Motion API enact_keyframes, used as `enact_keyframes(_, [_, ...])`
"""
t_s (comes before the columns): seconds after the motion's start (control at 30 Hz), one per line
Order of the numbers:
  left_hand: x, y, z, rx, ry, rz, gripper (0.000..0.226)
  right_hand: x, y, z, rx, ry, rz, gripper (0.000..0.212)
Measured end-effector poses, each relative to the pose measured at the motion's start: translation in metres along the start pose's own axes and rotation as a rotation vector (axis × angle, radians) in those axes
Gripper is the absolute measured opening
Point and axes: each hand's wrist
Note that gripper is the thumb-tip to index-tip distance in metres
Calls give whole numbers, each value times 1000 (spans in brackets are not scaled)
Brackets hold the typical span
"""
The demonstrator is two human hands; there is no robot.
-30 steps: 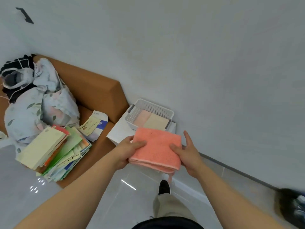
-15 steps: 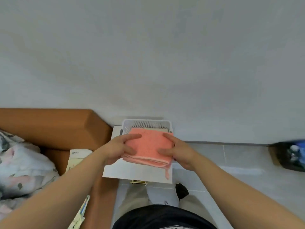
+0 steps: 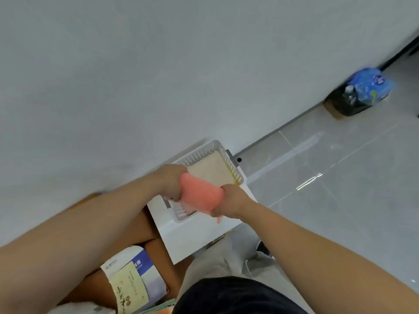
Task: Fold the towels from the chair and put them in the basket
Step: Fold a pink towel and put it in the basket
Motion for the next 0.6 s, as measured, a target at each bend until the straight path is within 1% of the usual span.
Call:
enact_keyframes(0.07, [-8,-9,5,-73,30,-16,40,-4,-4,-12,-93,13,-4,38])
enact_keyframes(0.1, [-13,-15,7,-69,38,-15,40,-7,-6,-18,-134,2,-12,31])
enact_keyframes(0.13, [-16,-22,8,-27,39,-6,40,-9,-9,-23,-191,-9,-34,25])
enact_keyframes(0.17, [-21,-31,9,37,31,8,40,-14,-10,-28,-265,-17,-58,25])
enact_keyframes(0.23, [-29,-48,11,224,29,25,42,-21,-12,-34,-408,-17,-89,38])
enact_keyframes(0.3, [-36,-62,11,524,60,64,44,-28,-11,-41,-566,-31,-124,57])
enact_keyframes(0.37, [-45,-75,9,835,100,88,52,-39,-7,-52,-828,-123,-141,80])
enact_keyframes(0.4, [-50,-81,7,919,135,95,57,-45,-6,-58,-1001,-183,-140,82])
enact_keyframes(0.43, [-56,-86,3,921,176,101,59,-50,-8,-65,-1161,-229,-136,77])
enact_keyframes(0.47, [-61,-89,-1,840,233,99,58,-56,-12,-71,-1286,-238,-143,71])
enact_keyframes(0.5, [-65,-92,-6,701,291,88,56,-65,-17,-78,-1354,-207,-175,70])
enact_keyframes(0.53, [-70,-93,-12,542,333,63,53,-72,-23,-86,-1357,-151,-212,70])
enact_keyframes(0.57, [-75,-95,-19,411,348,21,52,-79,-31,-95,-1278,-79,-263,67])
enact_keyframes(0.6, [-81,-97,-26,330,328,-29,53,-87,-39,-103,-1166,-7,-304,62])
Point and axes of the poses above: each hand's wrist, its own x-axis away from the middle knuckle, its own z-axis out of the back of the hand, y = z × x, and after that the axes turned 9 degrees about -z, right-handed
